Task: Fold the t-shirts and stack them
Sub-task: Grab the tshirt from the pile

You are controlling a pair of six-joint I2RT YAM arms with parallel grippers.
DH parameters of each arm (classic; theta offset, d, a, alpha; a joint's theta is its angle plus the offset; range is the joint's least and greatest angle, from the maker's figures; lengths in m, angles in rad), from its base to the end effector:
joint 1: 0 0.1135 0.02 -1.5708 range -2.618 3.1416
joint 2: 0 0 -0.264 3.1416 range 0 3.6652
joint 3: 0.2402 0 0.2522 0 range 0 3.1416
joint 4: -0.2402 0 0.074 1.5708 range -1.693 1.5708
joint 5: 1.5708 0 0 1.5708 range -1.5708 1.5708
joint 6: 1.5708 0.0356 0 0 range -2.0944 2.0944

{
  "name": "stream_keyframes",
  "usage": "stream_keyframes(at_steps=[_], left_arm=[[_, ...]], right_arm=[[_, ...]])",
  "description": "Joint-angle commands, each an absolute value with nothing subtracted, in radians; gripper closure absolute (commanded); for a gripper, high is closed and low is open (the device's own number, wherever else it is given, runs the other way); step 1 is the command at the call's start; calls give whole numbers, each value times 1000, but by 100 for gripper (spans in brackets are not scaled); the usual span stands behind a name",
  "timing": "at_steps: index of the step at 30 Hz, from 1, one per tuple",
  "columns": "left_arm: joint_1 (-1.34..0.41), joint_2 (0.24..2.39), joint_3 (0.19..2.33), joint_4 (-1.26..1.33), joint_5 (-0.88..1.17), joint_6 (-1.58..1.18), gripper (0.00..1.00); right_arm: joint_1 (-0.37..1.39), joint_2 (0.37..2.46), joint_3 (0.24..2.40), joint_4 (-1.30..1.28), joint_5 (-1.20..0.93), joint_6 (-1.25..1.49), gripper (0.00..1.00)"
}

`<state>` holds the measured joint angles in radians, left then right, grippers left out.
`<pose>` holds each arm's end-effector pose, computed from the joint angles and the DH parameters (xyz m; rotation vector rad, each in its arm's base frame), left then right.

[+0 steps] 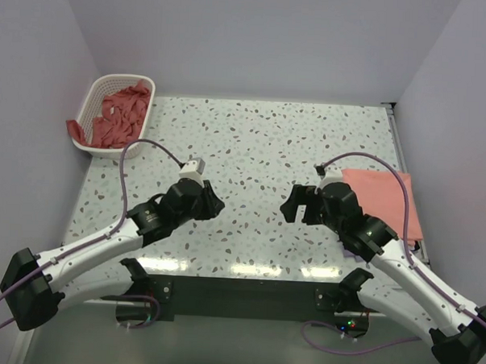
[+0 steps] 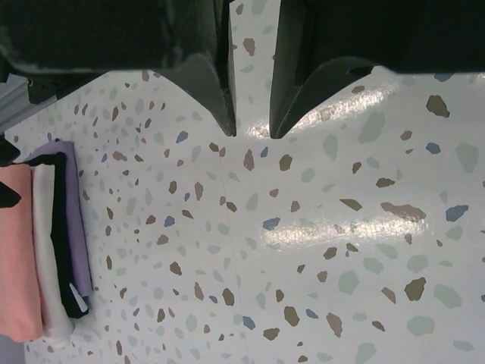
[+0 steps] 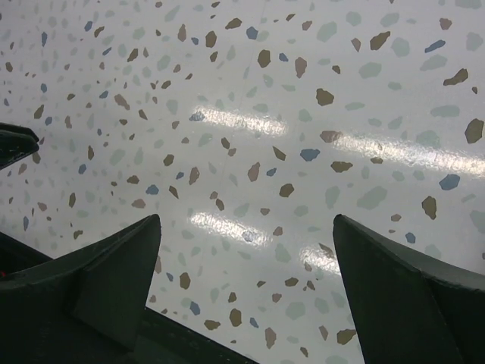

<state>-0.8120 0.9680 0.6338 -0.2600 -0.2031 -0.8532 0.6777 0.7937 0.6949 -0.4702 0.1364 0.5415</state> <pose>0.1508 -0.1486 0.2463 -0.1676 2.2402 -0.7276 0.1406 0.1070 0.2784 -0.0672 2.1869 0.5629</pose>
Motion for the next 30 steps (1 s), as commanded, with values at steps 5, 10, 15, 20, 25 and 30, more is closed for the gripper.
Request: stream_keyframes(at_steps=[5, 10, 15, 20, 25, 30], left_arm=[[-778, 1061, 820, -285, -324, -813, 66], [-636, 1176, 1014, -313, -330, -723, 59], [-450, 1299, 1211, -339, -328, -655, 45], [-209, 1448, 1353, -333, -322, -580, 42], [-7, 1633, 1483, -348, -336, -545, 40], [87, 1805, 1593, -298, -354, -492, 28]], right_arm=[[678, 807, 755, -541, 112, 520, 1], [678, 810, 764, -538, 106, 511, 1], [678, 804, 764, -545, 91, 512, 1], [676, 796, 758, -545, 68, 514, 1], [678, 795, 770, -561, 60, 505, 1], [678, 793, 750, -540, 12, 500, 1]])
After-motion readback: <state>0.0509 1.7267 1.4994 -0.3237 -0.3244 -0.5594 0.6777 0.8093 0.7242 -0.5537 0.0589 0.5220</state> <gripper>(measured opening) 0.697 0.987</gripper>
